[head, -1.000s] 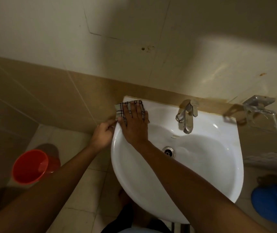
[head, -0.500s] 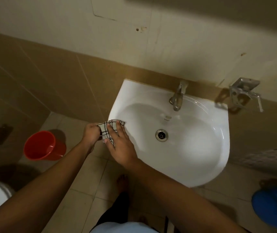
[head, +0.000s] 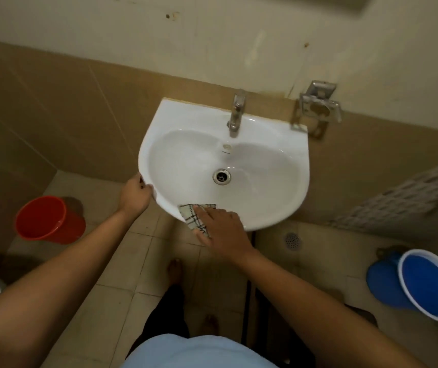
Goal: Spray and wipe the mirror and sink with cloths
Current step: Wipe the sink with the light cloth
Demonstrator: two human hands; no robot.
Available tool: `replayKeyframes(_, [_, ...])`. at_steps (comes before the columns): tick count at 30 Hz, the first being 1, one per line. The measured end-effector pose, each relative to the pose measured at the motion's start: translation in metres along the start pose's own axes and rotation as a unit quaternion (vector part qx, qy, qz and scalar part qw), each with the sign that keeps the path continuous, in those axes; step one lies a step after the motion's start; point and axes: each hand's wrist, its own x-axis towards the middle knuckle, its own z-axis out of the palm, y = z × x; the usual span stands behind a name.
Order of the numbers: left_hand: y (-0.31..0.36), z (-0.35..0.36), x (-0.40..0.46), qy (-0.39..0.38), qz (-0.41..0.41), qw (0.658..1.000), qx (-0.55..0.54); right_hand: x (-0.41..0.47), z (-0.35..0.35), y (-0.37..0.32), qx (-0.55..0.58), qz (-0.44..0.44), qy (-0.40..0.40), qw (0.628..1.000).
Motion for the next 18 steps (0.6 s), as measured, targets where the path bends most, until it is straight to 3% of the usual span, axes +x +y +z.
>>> replayKeyframes(4, [0.000,0.007,-0.001,0.008,0.013,0.995,0.099,-0.028,-0.016,0.034,-0.014,0.065,-0.018,0.998])
replayKeyframes(9, [0.002,0.000,-0.003,-0.007,0.046,0.991,0.125,-0.034,-0.027,0.039,-0.003,0.118,0.014,0.993])
replayKeyframes(18, [0.003,-0.015,0.010,-0.059,0.085,0.988,0.113,0.038,0.009,-0.069,0.034,0.155,-0.038,0.987])
